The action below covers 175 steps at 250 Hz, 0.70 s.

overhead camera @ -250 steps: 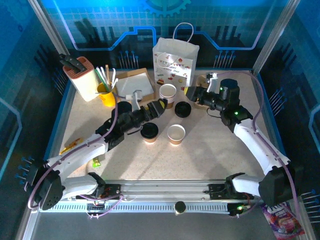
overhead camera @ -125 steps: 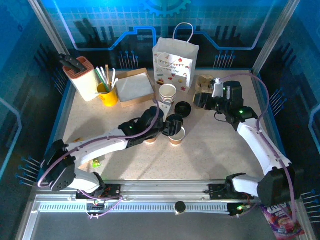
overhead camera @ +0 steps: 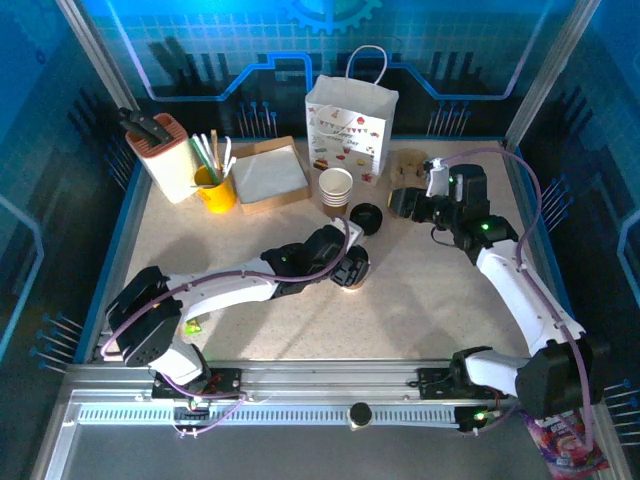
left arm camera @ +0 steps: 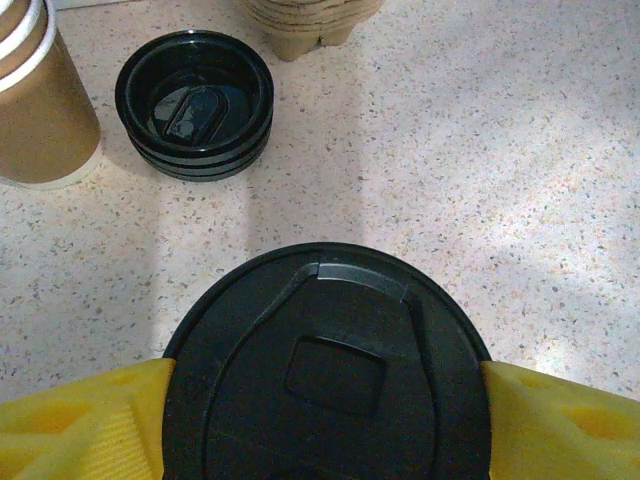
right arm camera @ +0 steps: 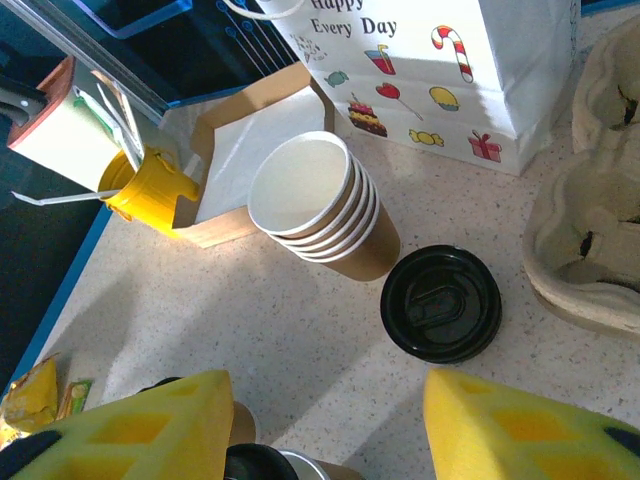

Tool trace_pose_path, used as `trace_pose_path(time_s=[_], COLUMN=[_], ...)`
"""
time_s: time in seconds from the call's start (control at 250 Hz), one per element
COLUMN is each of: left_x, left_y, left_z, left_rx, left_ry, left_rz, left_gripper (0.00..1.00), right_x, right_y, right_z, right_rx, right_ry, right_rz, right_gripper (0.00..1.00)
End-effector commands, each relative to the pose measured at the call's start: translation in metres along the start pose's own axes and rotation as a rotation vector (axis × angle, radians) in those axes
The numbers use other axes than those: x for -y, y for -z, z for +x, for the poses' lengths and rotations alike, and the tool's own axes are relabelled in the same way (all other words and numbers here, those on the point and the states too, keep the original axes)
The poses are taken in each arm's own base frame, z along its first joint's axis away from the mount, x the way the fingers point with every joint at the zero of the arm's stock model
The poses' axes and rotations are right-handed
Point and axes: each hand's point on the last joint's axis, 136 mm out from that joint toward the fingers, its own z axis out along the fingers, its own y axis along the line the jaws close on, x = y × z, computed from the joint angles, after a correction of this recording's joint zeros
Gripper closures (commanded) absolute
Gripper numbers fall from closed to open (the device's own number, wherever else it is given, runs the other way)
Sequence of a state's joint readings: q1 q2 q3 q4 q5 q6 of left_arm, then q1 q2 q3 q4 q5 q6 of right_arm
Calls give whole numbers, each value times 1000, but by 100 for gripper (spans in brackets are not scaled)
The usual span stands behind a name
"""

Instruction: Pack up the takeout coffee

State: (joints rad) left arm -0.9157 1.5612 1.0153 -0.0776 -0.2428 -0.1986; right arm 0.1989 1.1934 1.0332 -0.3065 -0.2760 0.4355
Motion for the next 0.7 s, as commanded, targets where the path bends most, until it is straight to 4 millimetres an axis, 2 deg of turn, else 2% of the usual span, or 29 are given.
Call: trace_pose_path(time_s=[0.0,0.695], left_x=[7,9], left_y=[-2,-23], left_z=[-11,3], left_rx=[22,-19], left_ry=[-38,-55], left_rz=[8,8], left_gripper=[24,20], right_x=[9,10], right_y=[-2,-11], right_z=[7,16], right_rx=[-20,-46], right_ry=[-13,-25], right_rz=[17,-4], right_gripper=[46,45])
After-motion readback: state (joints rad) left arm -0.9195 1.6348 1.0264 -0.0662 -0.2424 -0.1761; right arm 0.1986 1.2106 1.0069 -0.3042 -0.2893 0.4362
